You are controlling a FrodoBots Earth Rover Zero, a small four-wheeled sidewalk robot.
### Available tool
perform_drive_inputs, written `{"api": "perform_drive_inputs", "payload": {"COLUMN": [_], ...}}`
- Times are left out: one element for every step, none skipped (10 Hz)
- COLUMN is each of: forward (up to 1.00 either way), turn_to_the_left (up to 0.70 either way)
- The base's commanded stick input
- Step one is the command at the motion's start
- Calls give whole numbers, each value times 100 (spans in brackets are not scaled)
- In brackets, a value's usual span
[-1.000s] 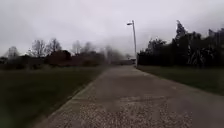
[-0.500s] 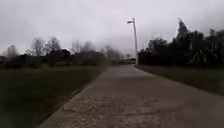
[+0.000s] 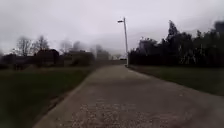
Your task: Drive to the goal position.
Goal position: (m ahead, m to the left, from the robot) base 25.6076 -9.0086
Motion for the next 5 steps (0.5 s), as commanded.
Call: {"api": "perform_drive_inputs", "payload": {"forward": [85,85,85,85,85], "turn_to_the_left": [0,0,0,0,0]}}
